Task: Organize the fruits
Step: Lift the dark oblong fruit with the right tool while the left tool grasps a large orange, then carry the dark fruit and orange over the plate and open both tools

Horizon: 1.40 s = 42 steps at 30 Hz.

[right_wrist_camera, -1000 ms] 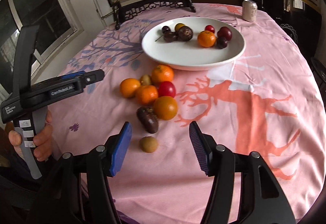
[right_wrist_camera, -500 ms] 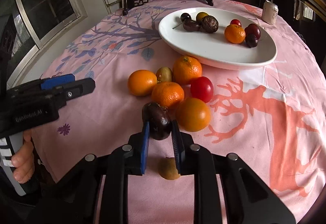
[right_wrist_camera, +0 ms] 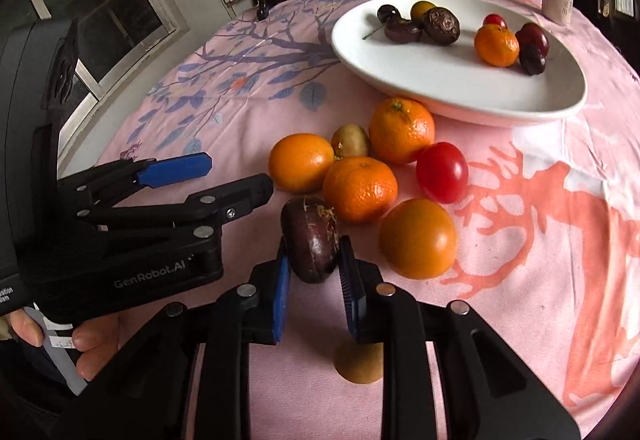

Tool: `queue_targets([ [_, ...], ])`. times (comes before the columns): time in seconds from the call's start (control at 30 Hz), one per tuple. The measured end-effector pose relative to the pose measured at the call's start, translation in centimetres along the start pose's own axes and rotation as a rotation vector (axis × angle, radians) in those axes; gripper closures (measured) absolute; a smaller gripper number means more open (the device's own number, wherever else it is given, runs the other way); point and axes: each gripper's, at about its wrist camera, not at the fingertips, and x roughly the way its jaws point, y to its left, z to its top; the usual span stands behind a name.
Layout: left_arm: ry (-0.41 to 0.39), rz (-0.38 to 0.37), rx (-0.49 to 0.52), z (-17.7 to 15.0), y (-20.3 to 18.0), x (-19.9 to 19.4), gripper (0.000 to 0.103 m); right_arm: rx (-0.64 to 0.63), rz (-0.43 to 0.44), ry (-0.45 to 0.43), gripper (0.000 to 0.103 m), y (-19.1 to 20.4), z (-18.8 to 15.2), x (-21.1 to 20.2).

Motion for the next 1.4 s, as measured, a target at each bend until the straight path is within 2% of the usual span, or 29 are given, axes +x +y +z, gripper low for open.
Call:
queue_targets([
  [0.1, 0.000, -0.007, 0.014, 0.2, -0.3, 0.0, 0.035, 0.028, -0.006, -0.025, 0.079, -0.3, -0.4, -2.1],
  [0.2, -0.008, 0.015, 0.050, 0.4, -1.0, -0.2, 0.035, 0.071, -0.068, -0.068, 0.079, -1.8, -1.2, -5.0],
  [0.3, 0.024, -0.035, 0.066, 0.4, -1.0, -0.3, 0.035, 0.125, -0.114, -0.097, 0.079, -3.8, -2.3, -7.2],
  [0.33, 0.029, -0.031, 0.070, 0.4, -1.1, -0.3, 0.035, 0.145, -0.124, -0.103, 0.079, -4.4, -2.7, -7.7],
  [0.47, 0.023, -0.009, 0.125, 0.8, -2.3, 0.2, 0.035, 0.207, -0.117, -0.124, 0.079, -6.3, -3.8, -8.9],
  [0.53, 0.030, -0.026, 0.147, 1.3, -3.2, 1.1, 0.037, 0.225, -0.116, -0.134, 0.079, -6.8, -3.9, -9.4],
  [0.57, 0.038, -0.034, 0.157, 1.5, -3.6, 1.7, 0.045, 0.229, -0.117, -0.139, 0.079, -6.9, -4.0, -9.5],
  [0.6, 0.053, -0.044, 0.164, 1.7, -3.9, 2.4, 0.060, 0.237, -0.117, -0.143, 0.079, -6.9, -4.1, -9.7],
  [0.63, 0.049, -0.040, 0.174, 1.8, -4.3, 2.7, 0.061, 0.243, -0.113, -0.145, 0.079, -7.1, -4.1, -10.0],
  [0.67, 0.036, -0.032, 0.182, 2.0, -4.6, 2.7, 0.068, 0.247, -0.111, -0.147, 0.079, -7.2, -4.1, -10.1],
  [0.77, 0.028, -0.077, 0.145, 2.1, -4.3, 2.0, 0.068, 0.240, -0.108, -0.150, 0.079, -6.8, -4.2, -10.3],
  [0.87, -0.027, -0.078, 0.119, 1.8, -3.8, -0.1, 0.068, 0.224, -0.097, -0.146, 0.079, -6.2, -4.0, -10.0],
  [0.93, -0.044, -0.109, 0.099, 1.7, -3.4, -1.5, 0.068, 0.217, -0.087, -0.142, 0.079, -5.9, -3.8, -9.7],
  [1.13, -0.065, -0.155, 0.095, 2.1, -3.6, -4.3, 0.068, 0.200, -0.072, -0.139, 0.079, -5.4, -2.6, -9.1],
  [1.27, -0.062, -0.155, 0.109, 3.7, -4.3, -4.5, 0.068, 0.181, -0.081, -0.142, 0.079, -5.4, -1.2, -8.9],
  [1.4, -0.048, -0.130, 0.126, 7.1, -5.4, -3.4, 0.068, 0.121, -0.121, -0.154, 0.079, -5.9, 1.6, -8.9],
])
